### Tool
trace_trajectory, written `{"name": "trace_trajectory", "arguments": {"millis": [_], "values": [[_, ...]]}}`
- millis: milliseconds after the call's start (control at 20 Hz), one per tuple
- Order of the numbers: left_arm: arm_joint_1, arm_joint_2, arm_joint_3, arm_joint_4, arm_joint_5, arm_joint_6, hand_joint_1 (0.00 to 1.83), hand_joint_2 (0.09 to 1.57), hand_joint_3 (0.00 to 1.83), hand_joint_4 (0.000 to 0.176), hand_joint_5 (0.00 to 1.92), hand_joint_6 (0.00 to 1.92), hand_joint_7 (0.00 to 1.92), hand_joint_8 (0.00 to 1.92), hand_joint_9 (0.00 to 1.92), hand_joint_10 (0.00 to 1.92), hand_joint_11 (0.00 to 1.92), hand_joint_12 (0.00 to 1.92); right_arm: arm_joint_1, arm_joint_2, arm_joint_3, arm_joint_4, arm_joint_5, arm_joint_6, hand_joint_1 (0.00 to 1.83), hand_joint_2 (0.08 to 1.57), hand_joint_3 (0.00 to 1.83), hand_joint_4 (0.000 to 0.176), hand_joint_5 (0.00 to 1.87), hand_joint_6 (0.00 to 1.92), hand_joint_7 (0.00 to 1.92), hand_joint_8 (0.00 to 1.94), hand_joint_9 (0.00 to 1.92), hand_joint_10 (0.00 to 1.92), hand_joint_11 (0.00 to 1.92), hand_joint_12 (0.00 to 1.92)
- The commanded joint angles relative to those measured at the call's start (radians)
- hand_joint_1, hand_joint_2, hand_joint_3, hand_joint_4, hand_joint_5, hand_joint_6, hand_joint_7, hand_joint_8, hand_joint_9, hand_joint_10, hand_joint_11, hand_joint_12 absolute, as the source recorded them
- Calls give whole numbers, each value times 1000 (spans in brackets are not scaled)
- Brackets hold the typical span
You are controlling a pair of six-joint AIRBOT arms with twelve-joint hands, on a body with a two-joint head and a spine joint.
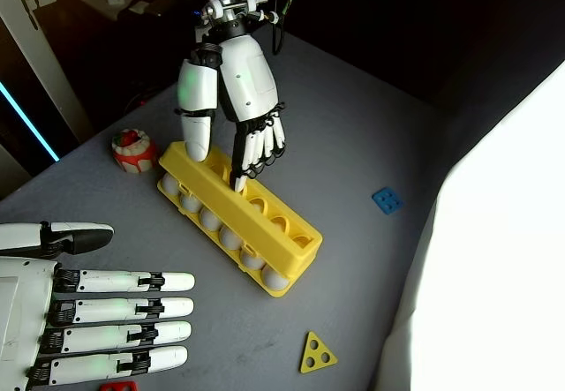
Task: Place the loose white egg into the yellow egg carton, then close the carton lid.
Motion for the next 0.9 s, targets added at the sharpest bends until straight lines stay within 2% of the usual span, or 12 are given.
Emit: {"name": "trace_trajectory", "arguments": {"millis": [0,150,250,300,350,450,550,700,800,850], "values": [[-2,-10,-6,39,-52,0,13,1354,1,0,537,12,483,442,268,894,0,1563,5,4,-2,15,122,6,227,1228,1,0,231,3,234,1,122,4,0,94],[27,-31,-14,36,-64,0,13,1354,1,0,531,9,476,437,266,890,0,1564,5,4,-2,15,126,6,220,1226,0,0,239,6,248,5,129,6,0,133],[41,-39,-14,31,-71,0,11,1349,0,0,530,9,485,441,273,894,0,1566,5,4,-2,15,127,6,201,1235,2,0,216,3,230,2,121,2,0,76],[48,-43,-13,31,-74,-1,2,1343,0,2,533,10,496,434,289,882,17,1554,5,4,-2,15,128,6,208,1227,0,0,228,7,242,3,137,8,0,187],[50,-44,-11,31,-79,-1,8,1345,0,0,538,12,502,432,293,881,18,1554,5,4,-2,15,129,6,217,1228,0,0,231,8,238,0,132,5,0,174],[43,-43,-6,32,-79,3,21,1348,0,0,530,8,488,420,283,879,3,1564,4,5,-2,15,129,6,235,1221,0,0,250,13,250,3,132,4,0,20],[30,-42,0,32,-78,12,22,1342,0,0,536,10,487,418,276,885,1,1576,4,5,-2,15,129,6,178,1238,6,0,190,3,213,5,114,3,0,1],[8,-42,11,32,-71,30,0,1346,1,5,526,5,497,415,287,882,7,1562,4,5,-2,15,130,6,222,1225,0,0,233,21,255,17,141,14,31,21],[-5,-42,20,32,-70,46,0,1351,1,0,539,10,512,386,315,840,20,1541,3,5,-2,15,130,6,234,1226,0,0,234,20,260,16,141,13,23,25],[-14,-42,26,32,-70,62,5,1353,1,0,541,11,517,380,310,843,10,1555,3,5,-2,15,131,6,229,1227,1,0,240,13,264,5,150,12,4,160]]}}
